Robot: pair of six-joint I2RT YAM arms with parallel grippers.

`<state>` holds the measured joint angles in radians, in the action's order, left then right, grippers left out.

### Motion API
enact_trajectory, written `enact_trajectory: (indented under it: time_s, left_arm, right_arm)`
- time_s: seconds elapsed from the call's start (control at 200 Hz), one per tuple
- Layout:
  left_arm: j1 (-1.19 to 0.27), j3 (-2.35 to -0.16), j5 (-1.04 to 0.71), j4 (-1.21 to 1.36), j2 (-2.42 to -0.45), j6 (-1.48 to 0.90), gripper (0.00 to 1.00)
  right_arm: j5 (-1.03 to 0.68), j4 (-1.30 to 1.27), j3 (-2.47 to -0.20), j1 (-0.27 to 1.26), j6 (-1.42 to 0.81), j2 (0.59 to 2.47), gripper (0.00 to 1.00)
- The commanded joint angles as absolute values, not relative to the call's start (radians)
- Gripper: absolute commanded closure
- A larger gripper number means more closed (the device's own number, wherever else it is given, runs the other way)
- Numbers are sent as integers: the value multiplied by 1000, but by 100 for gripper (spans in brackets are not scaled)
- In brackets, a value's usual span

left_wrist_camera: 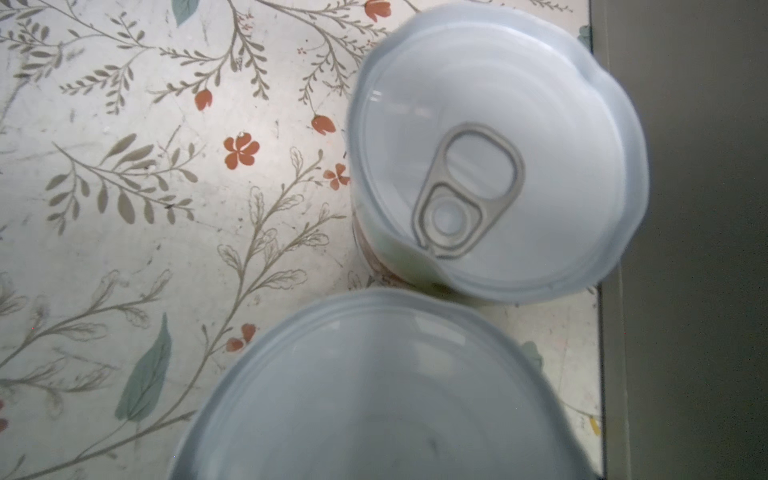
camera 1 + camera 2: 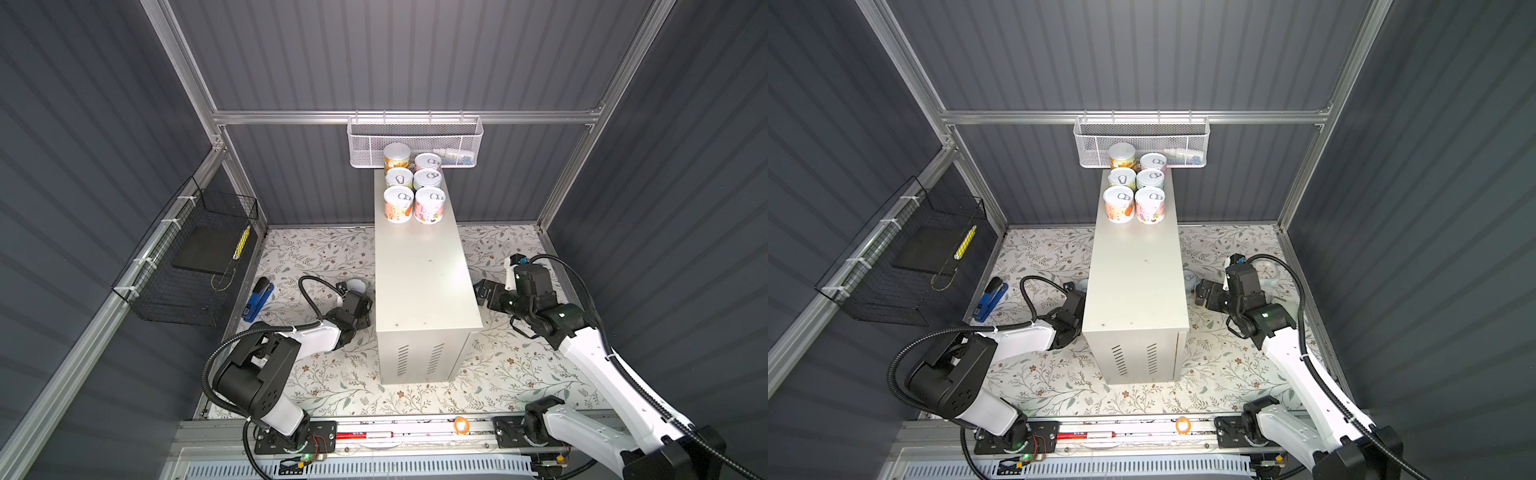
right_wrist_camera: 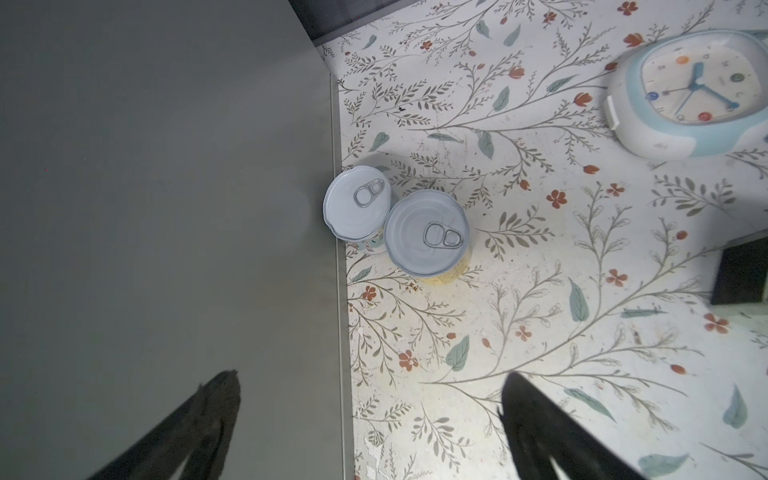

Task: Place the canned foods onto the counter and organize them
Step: 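Lower the left gripper onto the nearer floor can and grasp it, then lift the yellow-labelled can up toward the cabinet top with the left gripper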

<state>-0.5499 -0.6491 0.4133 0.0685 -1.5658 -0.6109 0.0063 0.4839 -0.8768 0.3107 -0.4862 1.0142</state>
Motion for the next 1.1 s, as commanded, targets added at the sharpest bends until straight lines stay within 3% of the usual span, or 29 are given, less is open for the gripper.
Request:
enact_trajectory:
  time_s: [0.0,0.16,0.2,0.245,0.5,0.735,1.096]
  left_arm:
    - [-544,-625,430,44,-1529,-598,39]
    - [-544,-631,437,-6,-1496,-590,55]
    - [-545,-632,436,-23,-1483,-585,67]
    - [-545,-633,440,-50,-1463,-586,100]
    - [-544,-650,437,-250,-1252,-573,100]
    - [-545,-840,416,-571,-1060,-531,100]
    - [-544,-1358,431,-918,-1148,-345,100]
  right_arm:
    - [7,469,-858,308,-480,1007,1]
    - [-15,454,-850,307,-491,1021,1]
    - [-19,455,-852,308,-491,1023,1]
    - [-24,452,-851,308,-491,1023,1]
    - [-25,452,-848,308,-493,1023,1]
    - [-19,446,-834,307,-499,1012,1]
    - [-25,436,-823,291,-502,999,1]
